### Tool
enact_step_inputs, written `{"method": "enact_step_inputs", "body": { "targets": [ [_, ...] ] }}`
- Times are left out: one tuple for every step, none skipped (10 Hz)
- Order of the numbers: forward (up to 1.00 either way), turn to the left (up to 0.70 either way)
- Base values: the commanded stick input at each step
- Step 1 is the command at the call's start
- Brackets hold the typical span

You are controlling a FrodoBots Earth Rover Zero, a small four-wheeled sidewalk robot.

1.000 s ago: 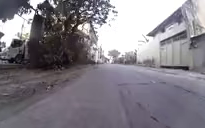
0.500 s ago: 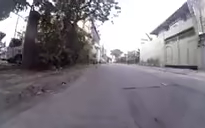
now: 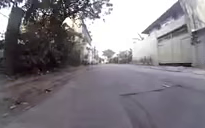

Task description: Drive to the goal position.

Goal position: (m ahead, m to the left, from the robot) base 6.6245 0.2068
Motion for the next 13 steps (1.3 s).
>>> {"method": "enact_step_inputs", "body": {
  "targets": [
    [1.00,0.00],
    [1.00,0.00],
    [1.00,0.00],
    [1.00,0.00],
    [1.00,0.00],
    [1.00,0.00],
    [1.00,0.00],
    [1.00,0.00],
    [1.00,0.00],
    [1.00,0.00],
    [1.00,0.00],
    [1.00,0.00],
    [1.00,0.00]
  ]
}}
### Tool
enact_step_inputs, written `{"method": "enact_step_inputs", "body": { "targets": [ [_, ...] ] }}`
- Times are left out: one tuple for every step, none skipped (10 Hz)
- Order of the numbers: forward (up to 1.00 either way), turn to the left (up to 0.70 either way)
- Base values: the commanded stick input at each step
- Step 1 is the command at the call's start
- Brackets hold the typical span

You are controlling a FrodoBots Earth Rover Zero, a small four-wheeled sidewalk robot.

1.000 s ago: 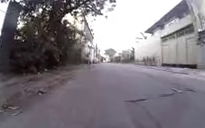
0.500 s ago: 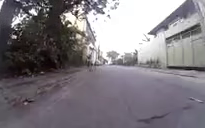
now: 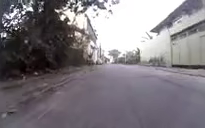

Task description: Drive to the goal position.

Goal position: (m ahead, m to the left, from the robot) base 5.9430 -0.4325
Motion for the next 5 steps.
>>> {"method": "enact_step_inputs", "body": {
  "targets": [
    [1.00,-0.07],
    [1.00,-0.23],
    [1.00,-0.37],
    [1.00,-0.32],
    [1.00,-0.04]
  ]
}}
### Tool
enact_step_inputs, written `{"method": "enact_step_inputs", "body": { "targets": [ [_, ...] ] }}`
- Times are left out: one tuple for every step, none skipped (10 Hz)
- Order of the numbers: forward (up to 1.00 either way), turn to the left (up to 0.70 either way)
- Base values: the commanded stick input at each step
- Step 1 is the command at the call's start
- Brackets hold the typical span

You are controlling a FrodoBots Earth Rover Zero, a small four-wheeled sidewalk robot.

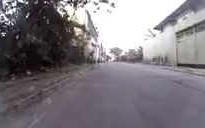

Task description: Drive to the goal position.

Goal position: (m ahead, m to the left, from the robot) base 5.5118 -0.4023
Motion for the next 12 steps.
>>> {"method": "enact_step_inputs", "body": {
  "targets": [
    [1.00,0.00],
    [1.00,0.00],
    [1.00,0.00],
    [1.00,0.00],
    [1.00,0.00],
    [1.00,0.00],
    [1.00,0.00],
    [1.00,0.00],
    [1.00,0.00],
    [1.00,0.00],
    [1.00,0.00],
    [1.00,0.00]
  ]
}}
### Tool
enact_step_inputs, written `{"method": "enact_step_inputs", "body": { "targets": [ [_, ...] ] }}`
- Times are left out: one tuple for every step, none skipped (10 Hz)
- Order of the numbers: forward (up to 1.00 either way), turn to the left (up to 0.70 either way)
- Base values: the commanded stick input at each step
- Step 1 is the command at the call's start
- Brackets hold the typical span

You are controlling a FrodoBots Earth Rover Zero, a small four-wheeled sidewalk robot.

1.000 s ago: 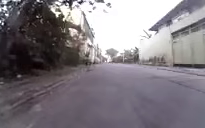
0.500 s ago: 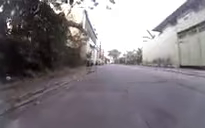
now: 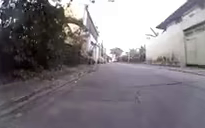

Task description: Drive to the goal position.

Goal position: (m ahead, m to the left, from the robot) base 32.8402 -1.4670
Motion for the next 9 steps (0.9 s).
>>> {"method": "enact_step_inputs", "body": {
  "targets": [
    [1.00,-0.09],
    [1.00,-0.33],
    [1.00,-0.40],
    [1.00,-0.40],
    [1.00,-0.40],
    [1.00,-0.13],
    [1.00,0.00],
    [1.00,0.00],
    [1.00,0.00]
  ]
}}
